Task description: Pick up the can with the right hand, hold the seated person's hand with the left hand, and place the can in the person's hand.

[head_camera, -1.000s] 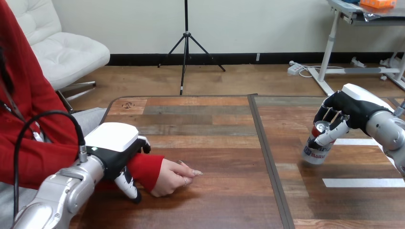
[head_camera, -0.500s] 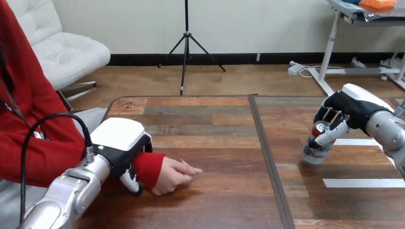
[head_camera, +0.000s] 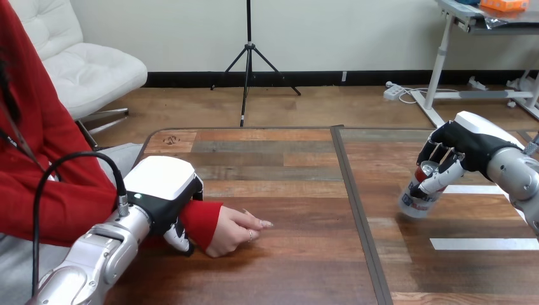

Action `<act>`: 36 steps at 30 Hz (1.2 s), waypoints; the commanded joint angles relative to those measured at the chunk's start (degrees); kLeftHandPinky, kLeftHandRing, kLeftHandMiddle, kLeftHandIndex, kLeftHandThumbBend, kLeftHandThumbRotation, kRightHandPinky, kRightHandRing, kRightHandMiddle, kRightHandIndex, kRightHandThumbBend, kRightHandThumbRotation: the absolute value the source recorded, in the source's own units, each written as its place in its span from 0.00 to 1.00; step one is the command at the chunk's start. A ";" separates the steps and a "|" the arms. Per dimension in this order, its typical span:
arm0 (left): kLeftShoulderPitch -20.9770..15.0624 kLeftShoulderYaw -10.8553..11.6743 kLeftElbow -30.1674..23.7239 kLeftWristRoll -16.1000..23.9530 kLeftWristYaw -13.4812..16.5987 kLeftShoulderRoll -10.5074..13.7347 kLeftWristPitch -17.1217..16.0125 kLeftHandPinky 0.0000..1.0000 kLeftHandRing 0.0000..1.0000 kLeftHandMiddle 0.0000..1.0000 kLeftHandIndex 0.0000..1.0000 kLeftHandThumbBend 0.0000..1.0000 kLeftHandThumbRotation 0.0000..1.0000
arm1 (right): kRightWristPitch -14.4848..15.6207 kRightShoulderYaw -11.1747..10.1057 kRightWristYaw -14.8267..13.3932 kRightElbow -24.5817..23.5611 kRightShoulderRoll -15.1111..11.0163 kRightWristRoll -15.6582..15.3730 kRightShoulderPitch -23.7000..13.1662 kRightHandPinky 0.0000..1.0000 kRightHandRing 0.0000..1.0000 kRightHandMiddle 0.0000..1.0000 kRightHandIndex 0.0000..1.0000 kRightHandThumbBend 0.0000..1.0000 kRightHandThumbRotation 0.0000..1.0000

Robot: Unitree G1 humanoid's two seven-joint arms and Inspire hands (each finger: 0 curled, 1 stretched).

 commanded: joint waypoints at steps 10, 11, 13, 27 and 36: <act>-2.75 -1.71 4.07 -1.69 -2.40 -2.41 0.38 0.30 0.36 0.41 0.43 0.82 0.00 | -0.98 -1.50 -1.74 -2.51 -1.24 1.16 -3.82 0.49 0.52 0.53 0.49 0.80 0.00; -2.64 -1.36 4.31 -2.36 -2.39 -2.67 0.30 0.30 0.36 0.41 0.43 0.82 0.00 | -1.03 -1.44 -1.76 -2.48 -1.25 1.09 -3.84 0.49 0.52 0.53 0.49 0.80 0.00; -2.49 -0.89 4.59 -3.18 -2.32 -3.00 0.21 0.27 0.34 0.39 0.40 0.82 0.00 | -1.12 -1.34 -1.82 -2.44 -1.27 0.96 -3.85 0.48 0.51 0.53 0.50 0.80 0.00; -2.29 -0.37 3.18 -5.47 -5.23 -2.98 1.62 0.20 0.28 0.35 0.36 0.81 0.00 | -1.23 -1.73 -1.78 -2.71 -1.28 1.18 -3.83 0.48 0.51 0.52 0.50 0.80 0.00; -1.18 1.64 0.98 -9.02 -4.51 -2.66 0.72 0.20 0.27 0.36 0.35 0.77 0.00 | -0.94 -1.82 -1.67 -2.87 -1.18 1.11 -4.16 0.45 0.48 0.51 0.50 0.80 0.00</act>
